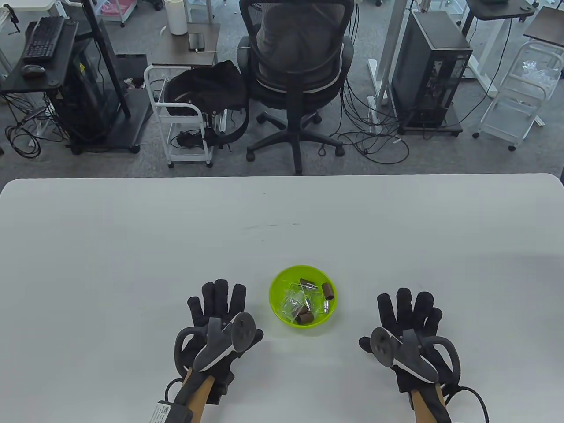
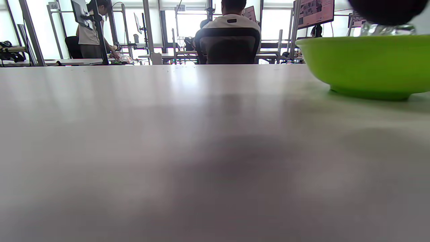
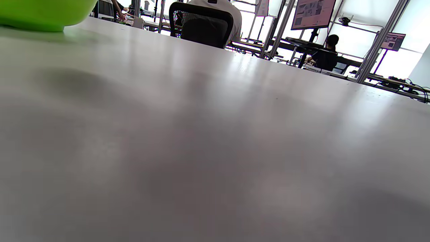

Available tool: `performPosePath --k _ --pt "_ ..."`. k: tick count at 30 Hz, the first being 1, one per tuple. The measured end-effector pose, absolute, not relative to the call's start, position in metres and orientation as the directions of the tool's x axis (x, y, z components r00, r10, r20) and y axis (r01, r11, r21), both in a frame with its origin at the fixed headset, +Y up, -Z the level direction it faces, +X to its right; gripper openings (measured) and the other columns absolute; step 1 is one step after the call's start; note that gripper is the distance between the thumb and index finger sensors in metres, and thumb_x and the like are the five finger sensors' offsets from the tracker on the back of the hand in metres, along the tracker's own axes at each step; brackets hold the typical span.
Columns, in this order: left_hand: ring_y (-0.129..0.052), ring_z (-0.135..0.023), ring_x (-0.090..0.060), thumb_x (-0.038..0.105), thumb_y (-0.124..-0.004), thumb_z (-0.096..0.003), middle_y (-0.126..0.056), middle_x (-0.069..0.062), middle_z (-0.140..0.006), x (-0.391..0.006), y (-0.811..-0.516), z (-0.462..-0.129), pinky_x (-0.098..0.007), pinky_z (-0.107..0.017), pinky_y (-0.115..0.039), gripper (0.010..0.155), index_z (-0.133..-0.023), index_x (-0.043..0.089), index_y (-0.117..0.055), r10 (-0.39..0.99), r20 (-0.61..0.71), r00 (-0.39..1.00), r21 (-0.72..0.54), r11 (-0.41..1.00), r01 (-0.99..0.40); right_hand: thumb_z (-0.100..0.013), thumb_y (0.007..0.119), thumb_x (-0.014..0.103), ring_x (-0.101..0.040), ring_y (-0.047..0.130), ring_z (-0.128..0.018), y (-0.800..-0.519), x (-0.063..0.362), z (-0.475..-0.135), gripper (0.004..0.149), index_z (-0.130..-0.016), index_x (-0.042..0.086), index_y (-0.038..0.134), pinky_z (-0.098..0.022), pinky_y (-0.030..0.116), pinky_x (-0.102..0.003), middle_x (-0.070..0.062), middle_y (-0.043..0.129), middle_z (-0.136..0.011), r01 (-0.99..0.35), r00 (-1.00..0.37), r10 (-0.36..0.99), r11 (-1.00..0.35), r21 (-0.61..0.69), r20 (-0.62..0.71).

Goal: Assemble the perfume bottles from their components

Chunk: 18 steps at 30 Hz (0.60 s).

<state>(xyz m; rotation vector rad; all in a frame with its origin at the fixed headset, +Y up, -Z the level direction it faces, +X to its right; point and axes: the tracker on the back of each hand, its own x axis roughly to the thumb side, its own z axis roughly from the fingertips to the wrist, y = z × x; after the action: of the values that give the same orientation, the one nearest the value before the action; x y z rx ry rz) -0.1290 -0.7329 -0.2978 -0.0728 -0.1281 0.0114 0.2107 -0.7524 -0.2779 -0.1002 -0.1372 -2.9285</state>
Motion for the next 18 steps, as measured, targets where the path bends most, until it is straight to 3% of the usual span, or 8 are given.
performPosePath --k 8,15,18 --pt "-0.039 -0.111 -0.050 0.071 -0.061 -0.0481 -0.029 -0.022 -0.122 -0.067 -0.710 -0.320 -0.060 -0.083 -0.046 0.096 -0.119 0.014 -0.032 0.152 0.142 0.978 -0.086 0.986 -0.141 -0.050 0.045 0.075 -0.073 0.003 -0.096 -0.753 0.211 -0.278 0.098 -0.113 0.016 -0.001 -0.071 0.023 -0.079 -0.033 0.000 -0.117 0.199 -0.978 -0.192 -0.976 0.093 0.079" --pt "-0.059 -0.106 -0.047 0.069 -0.067 -0.0482 -0.050 -0.020 -0.119 -0.033 -0.718 -0.340 -0.056 -0.080 -0.056 0.087 -0.115 0.015 -0.052 -0.033 0.082 0.996 -0.117 0.992 0.042 -0.050 0.046 0.075 -0.073 0.004 -0.096 -0.753 0.211 -0.278 0.098 -0.113 0.016 -0.001 -0.071 0.023 -0.079 -0.034 0.000 -0.117 0.193 -0.979 -0.186 -0.978 0.085 0.087" --pt "-0.064 -0.104 -0.046 0.068 -0.067 -0.0484 -0.056 -0.019 -0.118 -0.026 -0.723 -0.345 -0.056 -0.079 -0.058 0.084 -0.113 0.016 -0.057 -0.052 0.068 0.996 -0.153 0.986 0.062 -0.050 0.046 0.075 -0.073 0.004 -0.096 -0.753 0.211 -0.278 0.098 -0.113 0.016 -0.001 -0.071 0.023 -0.079 -0.034 0.001 -0.117 0.186 -0.980 -0.179 -0.979 0.086 0.089"
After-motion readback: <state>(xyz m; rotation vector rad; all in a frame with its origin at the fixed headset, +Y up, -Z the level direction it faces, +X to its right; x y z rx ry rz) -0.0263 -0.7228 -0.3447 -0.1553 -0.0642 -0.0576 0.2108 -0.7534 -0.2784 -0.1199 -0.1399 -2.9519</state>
